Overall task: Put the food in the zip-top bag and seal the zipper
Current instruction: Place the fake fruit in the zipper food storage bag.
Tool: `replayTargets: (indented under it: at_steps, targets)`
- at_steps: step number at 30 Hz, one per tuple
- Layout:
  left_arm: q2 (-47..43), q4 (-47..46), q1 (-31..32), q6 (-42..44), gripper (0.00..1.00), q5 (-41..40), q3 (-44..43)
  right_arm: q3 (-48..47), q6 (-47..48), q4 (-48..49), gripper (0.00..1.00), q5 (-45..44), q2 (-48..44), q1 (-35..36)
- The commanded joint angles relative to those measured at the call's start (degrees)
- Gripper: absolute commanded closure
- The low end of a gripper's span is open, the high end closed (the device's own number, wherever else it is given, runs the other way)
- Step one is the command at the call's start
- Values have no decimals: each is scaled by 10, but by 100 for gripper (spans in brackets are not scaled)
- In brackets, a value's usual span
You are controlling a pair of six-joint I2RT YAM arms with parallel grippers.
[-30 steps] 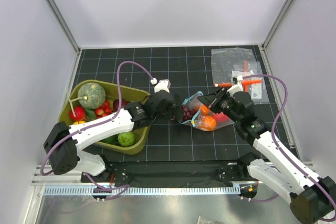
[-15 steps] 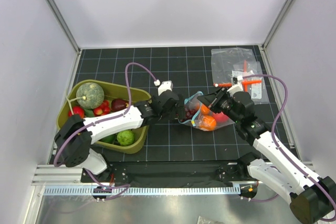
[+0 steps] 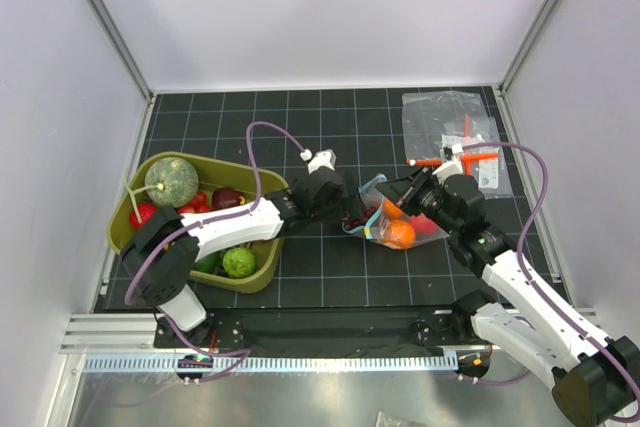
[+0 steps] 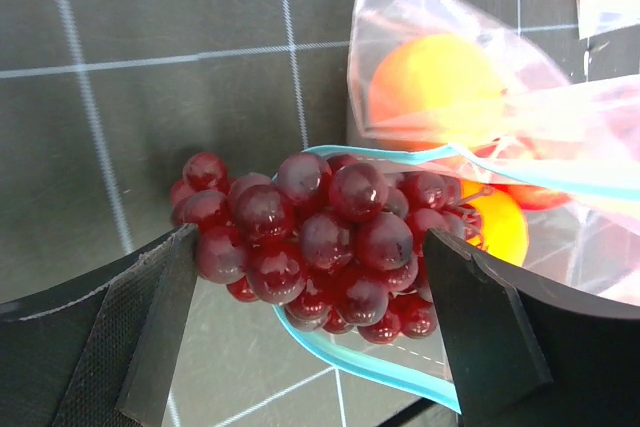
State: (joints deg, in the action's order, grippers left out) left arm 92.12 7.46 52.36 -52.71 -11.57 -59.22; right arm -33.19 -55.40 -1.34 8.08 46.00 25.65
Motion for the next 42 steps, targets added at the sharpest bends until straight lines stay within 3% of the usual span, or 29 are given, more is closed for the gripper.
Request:
replayTargets:
  at_steps: [1,4,7,8,11,17,19,25,27,28,29,30,31,33,35,42]
  targets:
    - [19,-70,-2,2,5,30,-2,-3,-5,47,99,4,-11,0]
    - [31,-98,-2,2,9,41,2,-4,-6,48,99,4,-11,0]
    - [28,-119,-2,8,27,45,8,-3,-6,48,99,5,-11,0]
    - [22,-125,-2,10,43,45,11,-4,-7,49,99,5,-10,0]
    - [6,-130,-2,17,62,45,16,-3,-7,49,99,5,-9,-1]
    - [-12,-126,0,35,92,71,17,-2,-9,51,99,6,-6,-1]
    - [-19,-121,0,38,94,67,17,-1,-9,52,99,6,-6,0]
    - [-47,-85,2,46,84,22,35,3,-6,51,99,0,-2,-1]
    - [-65,-76,2,57,76,2,38,2,-6,53,99,-1,0,0]
    - [-84,-50,1,62,69,-7,42,3,-4,52,99,-2,1,-1]
    - [-96,-46,1,74,49,-26,47,2,-2,52,99,-2,1,0]
    - [-107,-43,1,81,42,-33,53,1,-1,50,99,-5,1,-1]
    - [-128,-42,2,95,29,-35,65,-1,6,48,99,-9,1,-1]
    - [-145,-39,0,110,17,-29,75,-7,16,31,99,-17,-1,0]
    - [-163,-22,0,135,9,-24,74,-10,28,24,99,-24,0,-1]
    - [-214,43,0,207,0,20,54,-30,65,-12,99,-23,16,0]
